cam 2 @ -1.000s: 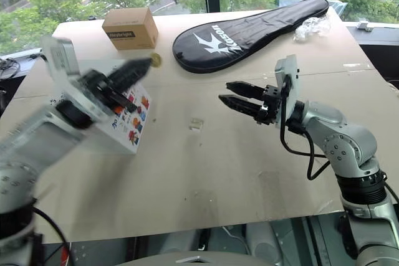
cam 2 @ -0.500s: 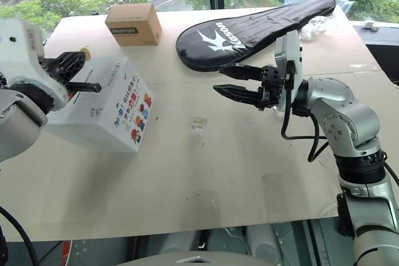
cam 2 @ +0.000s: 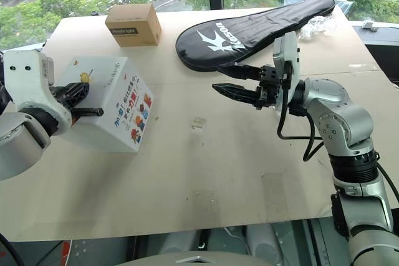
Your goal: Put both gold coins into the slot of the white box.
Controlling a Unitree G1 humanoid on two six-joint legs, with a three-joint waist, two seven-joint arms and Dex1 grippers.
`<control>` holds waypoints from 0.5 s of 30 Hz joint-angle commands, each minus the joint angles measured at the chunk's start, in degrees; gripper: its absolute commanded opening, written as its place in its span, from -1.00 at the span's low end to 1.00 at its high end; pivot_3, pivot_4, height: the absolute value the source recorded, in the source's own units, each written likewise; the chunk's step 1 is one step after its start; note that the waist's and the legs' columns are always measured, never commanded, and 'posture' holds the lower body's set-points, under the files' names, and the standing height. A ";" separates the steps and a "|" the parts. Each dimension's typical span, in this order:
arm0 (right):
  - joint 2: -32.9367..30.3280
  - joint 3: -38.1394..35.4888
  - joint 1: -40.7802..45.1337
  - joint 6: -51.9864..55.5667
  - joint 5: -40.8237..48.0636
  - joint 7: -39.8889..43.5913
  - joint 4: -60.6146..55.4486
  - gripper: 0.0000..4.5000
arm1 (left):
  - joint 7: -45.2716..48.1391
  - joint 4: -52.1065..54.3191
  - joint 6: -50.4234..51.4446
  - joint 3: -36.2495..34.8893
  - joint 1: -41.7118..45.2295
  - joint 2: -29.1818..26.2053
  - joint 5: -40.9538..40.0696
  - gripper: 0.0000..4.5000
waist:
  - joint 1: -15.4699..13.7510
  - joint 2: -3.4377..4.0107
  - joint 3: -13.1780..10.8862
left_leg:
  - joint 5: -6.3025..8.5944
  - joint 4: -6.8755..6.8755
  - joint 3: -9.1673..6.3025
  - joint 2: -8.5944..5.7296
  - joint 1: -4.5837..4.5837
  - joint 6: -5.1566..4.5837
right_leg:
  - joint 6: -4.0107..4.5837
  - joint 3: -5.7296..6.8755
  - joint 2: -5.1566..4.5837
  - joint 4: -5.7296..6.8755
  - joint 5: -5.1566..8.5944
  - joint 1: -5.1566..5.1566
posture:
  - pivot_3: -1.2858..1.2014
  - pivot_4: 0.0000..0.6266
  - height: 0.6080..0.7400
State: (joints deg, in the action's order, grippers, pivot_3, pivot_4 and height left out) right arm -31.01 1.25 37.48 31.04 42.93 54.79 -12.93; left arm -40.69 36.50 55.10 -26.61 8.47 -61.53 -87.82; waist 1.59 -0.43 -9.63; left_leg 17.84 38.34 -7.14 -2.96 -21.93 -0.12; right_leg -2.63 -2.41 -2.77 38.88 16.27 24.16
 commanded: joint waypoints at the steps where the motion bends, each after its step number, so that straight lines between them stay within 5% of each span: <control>1: 0.08 -1.92 1.84 -0.39 0.11 -0.32 -1.40 -0.01 | 0.56 0.53 -0.87 -2.03 -1.18 -0.17 1.33 -1.00 | -0.01 0.00 0.00 | 0.00 0.00 0.01 0.00 0.01 0.00 | 0.00 0.00 0.00 0.01 0.00 0.00 | 0.03 -0.52 1.00; 15: 0.27 -2.18 1.18 -0.22 0.27 -1.90 -2.49 -0.01 | 2.45 0.18 -0.53 -1.26 -0.95 -1.08 2.79 -1.00 | 0.14 0.00 0.01 | 0.00 0.02 0.04 0.00 0.02 0.00 | 0.00 0.01 0.00 0.03 0.00 0.00 | 0.03 -0.52 1.00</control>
State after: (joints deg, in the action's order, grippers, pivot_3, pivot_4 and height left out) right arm -30.93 1.00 37.82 31.06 42.71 53.27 -12.98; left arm -38.73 36.42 54.59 -27.45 6.95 -61.60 -85.02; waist 1.72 -0.43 -9.63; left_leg 17.84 38.36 -7.09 -2.96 -21.91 -0.11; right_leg -2.63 -2.41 -2.77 38.92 16.27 24.15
